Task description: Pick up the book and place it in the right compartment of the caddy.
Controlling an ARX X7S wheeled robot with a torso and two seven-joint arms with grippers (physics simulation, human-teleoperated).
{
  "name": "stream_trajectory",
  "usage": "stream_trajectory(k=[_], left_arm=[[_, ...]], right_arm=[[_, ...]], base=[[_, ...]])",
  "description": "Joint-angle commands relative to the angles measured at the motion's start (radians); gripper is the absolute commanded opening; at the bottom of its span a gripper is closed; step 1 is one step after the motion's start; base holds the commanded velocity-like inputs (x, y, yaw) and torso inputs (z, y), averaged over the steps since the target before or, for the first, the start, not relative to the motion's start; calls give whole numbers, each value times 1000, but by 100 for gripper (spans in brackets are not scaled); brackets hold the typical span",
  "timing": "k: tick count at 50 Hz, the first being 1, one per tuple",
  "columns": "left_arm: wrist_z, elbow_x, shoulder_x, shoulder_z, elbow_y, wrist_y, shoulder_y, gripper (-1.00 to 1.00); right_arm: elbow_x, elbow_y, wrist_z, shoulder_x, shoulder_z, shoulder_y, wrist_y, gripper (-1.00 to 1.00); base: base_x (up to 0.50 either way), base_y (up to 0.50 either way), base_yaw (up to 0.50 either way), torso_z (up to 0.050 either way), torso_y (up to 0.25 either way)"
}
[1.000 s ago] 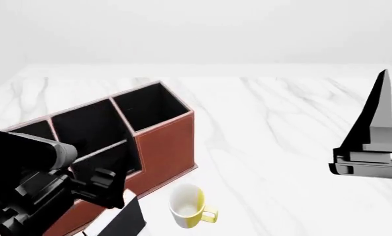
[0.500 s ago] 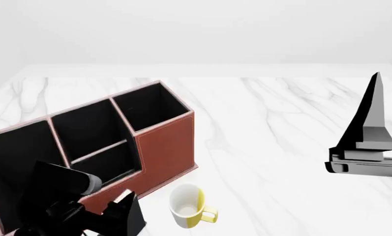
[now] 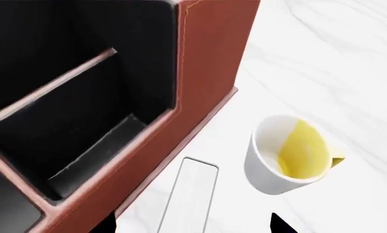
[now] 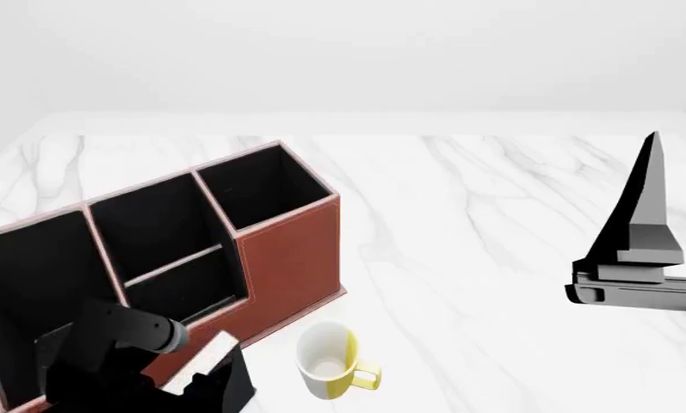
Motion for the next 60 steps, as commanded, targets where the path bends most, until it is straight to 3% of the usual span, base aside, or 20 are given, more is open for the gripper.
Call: stream_trajectory(k=[1, 21, 60], left_arm=[[-9, -3, 9, 8, -14, -7, 2, 100], [3, 32, 67, 59, -89, -95, -74, 100], [51, 108, 159, 138, -210, -148, -95, 100]], right_arm=[[-8, 14, -4, -7, -2, -8, -9, 100], [-14, 8, 8, 4, 0, -25, -20, 100], [-20, 26, 1, -7, 4, -37, -27, 100]], base=[[0, 0, 0, 0, 0], [0, 0, 0, 0, 0], [0, 0, 0, 0, 0]])
